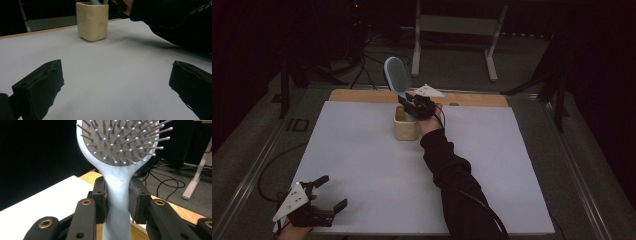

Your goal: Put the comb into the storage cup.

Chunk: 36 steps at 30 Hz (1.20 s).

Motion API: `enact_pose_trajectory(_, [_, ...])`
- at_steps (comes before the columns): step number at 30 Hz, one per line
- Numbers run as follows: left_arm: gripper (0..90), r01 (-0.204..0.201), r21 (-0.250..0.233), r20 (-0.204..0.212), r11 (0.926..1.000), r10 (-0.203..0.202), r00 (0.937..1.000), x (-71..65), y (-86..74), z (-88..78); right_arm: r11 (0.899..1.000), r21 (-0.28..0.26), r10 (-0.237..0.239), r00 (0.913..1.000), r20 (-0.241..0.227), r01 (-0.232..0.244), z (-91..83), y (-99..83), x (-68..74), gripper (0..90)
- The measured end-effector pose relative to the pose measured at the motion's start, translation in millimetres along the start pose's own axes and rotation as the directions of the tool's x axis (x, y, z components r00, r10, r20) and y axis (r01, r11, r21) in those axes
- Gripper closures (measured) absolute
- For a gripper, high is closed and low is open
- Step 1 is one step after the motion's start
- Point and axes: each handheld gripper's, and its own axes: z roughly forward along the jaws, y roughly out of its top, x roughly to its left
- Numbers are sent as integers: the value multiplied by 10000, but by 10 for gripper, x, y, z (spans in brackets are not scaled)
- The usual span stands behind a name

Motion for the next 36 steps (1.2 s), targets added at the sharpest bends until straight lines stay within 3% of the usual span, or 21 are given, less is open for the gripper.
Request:
enact_pose_trajectory(8, [0, 21, 25, 10, 10000, -21, 10000, -1, -3, 1, 9995, 22, -301, 9985, -454, 303, -24, -83, 11, 701])
enact_pose_trajectory(14, [0, -1, 35, 1, 10000, 1, 10000, 1, -5, 3, 9975, 19, -704, 9969, -348, 705, -20, -101, 22, 689])
enact_pose_trajectory(17, [0, -12, 39, 6, 10000, 12, 10000, 2, -6, 4, 9958, 16, -909, 9949, -428, 911, -23, -96, 47, 560])
enact_pose_trajectory(18, [0, -7, 36, 0, 10000, 7, 10000, 0, -5, 3, 9953, -44, -966, 9946, -374, 965, -29, -96, 66, 454])
enact_pose_trajectory(20, [0, 16, 27, -3, 10000, -16, 10000, -3, -4, 3, 9975, 51, -700, 9948, -735, 706, -31, -96, 72, 335])
enact_pose_trajectory(22, [0, -1, 38, -3, 10000, 1, 10000, -5, -4, 2, 9966, 125, -793, 9905, -1126, 812, -38, -109, 70, 194])
enact_pose_trajectory(24, [0, 6, 29, -6, 10000, -6, 10000, -3, -4, 2, 9966, 275, -727, 9880, -1366, 772, -44, -118, 70, 153])
enact_pose_trajectory(30, [0, -9, 50, 4, 10000, 9, 10000, -3, -5, 6, 9967, 363, -671, 9869, -1465, 731, -75, -95, 54, 96])
enact_pose_trajectory(31, [0, 2, 44, 2, 10000, -2, 10000, -5, -5, 7, 9959, 363, -786, 9906, -1116, 831, -86, -87, 62, 96])
enact_pose_trajectory(36, [0, -14, 66, -20, 10000, 14, 10000, -8, -4, 10, 9943, 526, -871, 9906, -1053, 930, -123, -92, 56, 95])
